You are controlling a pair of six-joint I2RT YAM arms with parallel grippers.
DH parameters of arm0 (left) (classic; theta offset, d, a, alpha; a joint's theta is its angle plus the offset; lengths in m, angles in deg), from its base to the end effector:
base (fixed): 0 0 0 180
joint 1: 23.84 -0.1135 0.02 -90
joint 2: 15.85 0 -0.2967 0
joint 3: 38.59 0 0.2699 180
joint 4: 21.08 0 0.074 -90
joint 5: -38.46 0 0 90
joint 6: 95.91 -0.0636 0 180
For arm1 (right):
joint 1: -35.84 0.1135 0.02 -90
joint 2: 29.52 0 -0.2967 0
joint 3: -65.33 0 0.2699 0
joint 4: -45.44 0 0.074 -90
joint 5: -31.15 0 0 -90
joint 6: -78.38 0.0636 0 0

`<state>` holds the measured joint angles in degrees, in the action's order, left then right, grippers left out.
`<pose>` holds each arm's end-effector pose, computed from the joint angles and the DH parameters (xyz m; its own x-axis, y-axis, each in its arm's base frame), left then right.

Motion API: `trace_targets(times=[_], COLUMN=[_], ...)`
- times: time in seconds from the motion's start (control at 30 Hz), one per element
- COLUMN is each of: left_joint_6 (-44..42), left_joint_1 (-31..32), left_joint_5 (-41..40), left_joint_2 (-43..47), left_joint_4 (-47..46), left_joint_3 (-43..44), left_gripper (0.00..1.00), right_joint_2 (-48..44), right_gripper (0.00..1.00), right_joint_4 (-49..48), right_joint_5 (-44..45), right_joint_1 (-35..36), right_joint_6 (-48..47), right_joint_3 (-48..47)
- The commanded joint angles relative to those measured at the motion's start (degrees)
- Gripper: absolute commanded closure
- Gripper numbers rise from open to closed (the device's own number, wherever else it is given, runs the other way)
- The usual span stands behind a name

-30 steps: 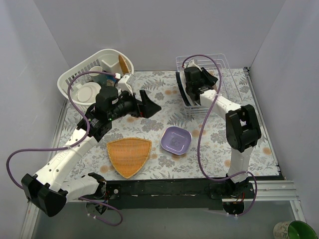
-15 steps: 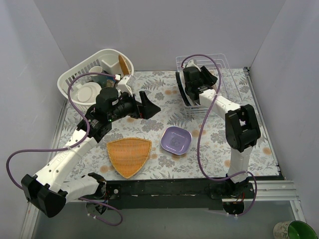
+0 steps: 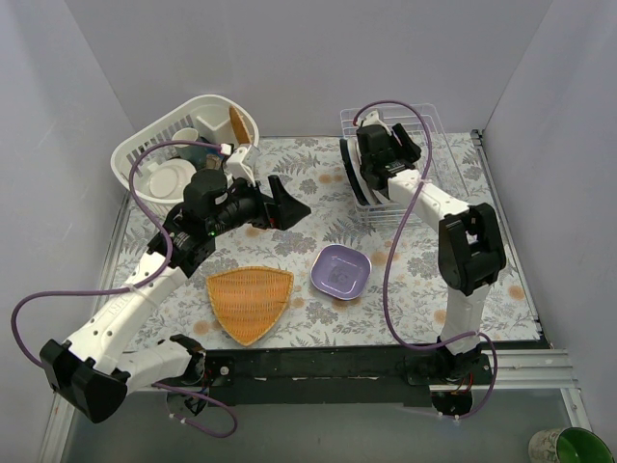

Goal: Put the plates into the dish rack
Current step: Insert the plate into the dish rack.

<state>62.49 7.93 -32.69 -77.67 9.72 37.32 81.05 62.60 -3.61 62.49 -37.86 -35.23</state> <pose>0.2189 -0.1597 0.4022 -0.7979 -0.5409 -0.2662 0.0530 0.3770 -0.9247 0.4597 0.1722 0.2940 -0.5418 -0.5540 -0.6321 0.1761 0.6606 -0.7298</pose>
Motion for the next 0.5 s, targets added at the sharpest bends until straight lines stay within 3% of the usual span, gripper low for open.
trace_targets(times=[0.0,0.47], left_joint_6=[0.33,1.03], left_joint_1=[-0.13,-0.04], left_joint_5=[0.48,1.27], left_joint_2=[1.97,1.62], left_joint_4=[-0.82,-2.31], left_joint_3=[-0.66,-1.46], left_gripper=[0.02,0.02], right_joint_2=[-3.07,-7.55], right_gripper=[0.3,0.29], right_joint_4=[1.57,4.82], right_joint_5=[-3.38,-6.46], right_joint_1=[0.33,0.33], right_joint_6=[2.59,5.67], right_joint_3=[-2.8,-3.51])
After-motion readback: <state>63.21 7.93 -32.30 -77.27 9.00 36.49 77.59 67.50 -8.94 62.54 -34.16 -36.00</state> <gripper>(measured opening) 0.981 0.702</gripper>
